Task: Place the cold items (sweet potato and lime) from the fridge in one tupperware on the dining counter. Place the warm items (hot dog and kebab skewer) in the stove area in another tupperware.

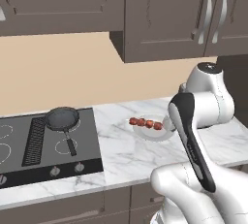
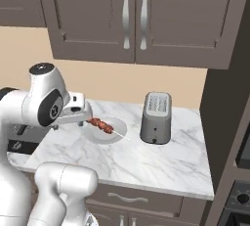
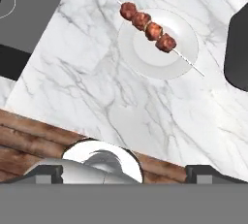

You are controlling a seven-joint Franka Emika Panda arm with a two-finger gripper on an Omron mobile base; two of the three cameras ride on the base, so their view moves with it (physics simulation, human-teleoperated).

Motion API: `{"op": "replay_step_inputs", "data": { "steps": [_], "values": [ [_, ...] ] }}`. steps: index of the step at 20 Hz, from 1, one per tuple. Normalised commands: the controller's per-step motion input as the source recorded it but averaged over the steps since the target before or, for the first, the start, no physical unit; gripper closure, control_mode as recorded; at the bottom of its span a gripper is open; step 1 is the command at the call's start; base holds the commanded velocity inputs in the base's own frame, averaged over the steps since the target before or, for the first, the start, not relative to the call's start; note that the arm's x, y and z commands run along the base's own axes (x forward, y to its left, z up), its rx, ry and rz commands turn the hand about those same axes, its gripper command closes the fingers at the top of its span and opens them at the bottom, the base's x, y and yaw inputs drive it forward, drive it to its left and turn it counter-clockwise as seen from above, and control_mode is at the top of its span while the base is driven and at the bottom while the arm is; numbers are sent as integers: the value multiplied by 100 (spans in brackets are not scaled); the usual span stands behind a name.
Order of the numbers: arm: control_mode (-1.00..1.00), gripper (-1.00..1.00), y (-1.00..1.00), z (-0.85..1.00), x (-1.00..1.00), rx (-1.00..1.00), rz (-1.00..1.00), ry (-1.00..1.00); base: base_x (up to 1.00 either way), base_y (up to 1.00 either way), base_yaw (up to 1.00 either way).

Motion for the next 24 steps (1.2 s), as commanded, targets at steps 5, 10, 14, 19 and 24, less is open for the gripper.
{"op": "replay_step_inputs", "data": {
  "steps": [5, 10, 14, 19, 24],
  "values": [
    [-100, -100, 0, -72, 65, 0, 27, -3, 0, 0, 0],
    [-100, -100, 0, -51, 82, -2, 16, 0, 0, 0, 0],
    [-100, -100, 0, -53, 83, -7, 11, 0, 0, 0, 0],
    [-100, -100, -4, -27, 89, 0, 7, 0, 0, 0, 0],
    [-100, -100, -5, -30, 86, 0, 5, 3, 0, 0, 0]
  ]
}}
